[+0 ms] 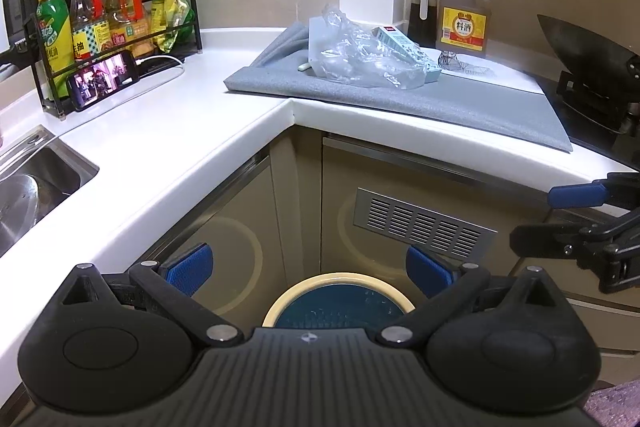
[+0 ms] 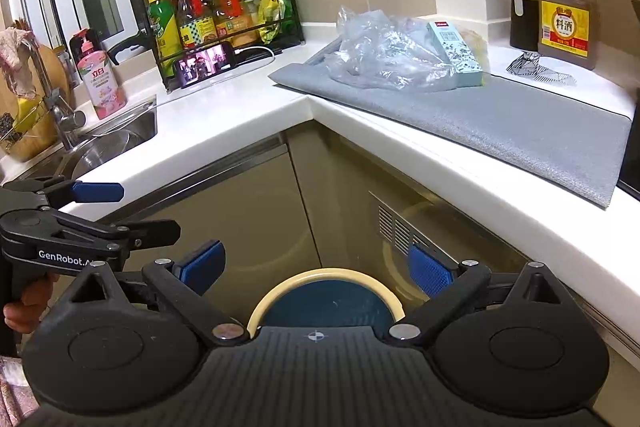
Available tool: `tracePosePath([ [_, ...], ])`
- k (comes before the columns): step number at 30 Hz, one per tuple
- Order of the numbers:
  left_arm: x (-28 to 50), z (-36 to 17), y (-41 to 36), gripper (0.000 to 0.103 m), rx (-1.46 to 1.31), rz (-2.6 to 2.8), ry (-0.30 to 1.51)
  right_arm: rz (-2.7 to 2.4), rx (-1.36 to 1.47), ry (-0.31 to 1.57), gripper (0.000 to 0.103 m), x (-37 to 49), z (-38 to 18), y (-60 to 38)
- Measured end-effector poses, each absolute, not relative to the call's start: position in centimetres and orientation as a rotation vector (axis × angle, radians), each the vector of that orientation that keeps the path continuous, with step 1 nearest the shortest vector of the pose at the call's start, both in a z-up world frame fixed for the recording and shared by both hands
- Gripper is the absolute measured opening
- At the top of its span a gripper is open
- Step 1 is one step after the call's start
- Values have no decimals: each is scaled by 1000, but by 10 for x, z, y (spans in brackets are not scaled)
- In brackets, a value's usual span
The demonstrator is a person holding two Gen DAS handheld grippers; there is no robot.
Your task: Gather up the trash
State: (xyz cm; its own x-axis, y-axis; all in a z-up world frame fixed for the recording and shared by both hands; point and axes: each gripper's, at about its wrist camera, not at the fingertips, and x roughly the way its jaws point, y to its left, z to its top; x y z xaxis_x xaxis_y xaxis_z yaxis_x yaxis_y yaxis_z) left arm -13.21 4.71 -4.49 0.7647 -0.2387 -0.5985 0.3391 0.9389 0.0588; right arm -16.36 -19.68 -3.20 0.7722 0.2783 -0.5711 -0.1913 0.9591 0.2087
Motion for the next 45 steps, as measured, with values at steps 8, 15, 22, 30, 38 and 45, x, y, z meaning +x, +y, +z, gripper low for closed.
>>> tracePosePath([
  [8,-129,-46,45,103,172,-316,633,251,145,655,98,-159,-36,-194],
  [15,-124,-46,45,103,163,-313,641,251,156,672,98,-153,-41,-195],
  [22,-118,-50,42,103,176,-314,656,251,170,696,99,-148,-48,-196],
  [30,-106,-49,42,103,171,-296,669,227,201,682,99,-134,-47,-208],
  [38,-96,-42,41,103,181,-281,658,211,212,645,99,-116,-40,-220],
  [45,-87,-33,42,103,185,-263,642,147,205,574,98,-89,-30,-238],
])
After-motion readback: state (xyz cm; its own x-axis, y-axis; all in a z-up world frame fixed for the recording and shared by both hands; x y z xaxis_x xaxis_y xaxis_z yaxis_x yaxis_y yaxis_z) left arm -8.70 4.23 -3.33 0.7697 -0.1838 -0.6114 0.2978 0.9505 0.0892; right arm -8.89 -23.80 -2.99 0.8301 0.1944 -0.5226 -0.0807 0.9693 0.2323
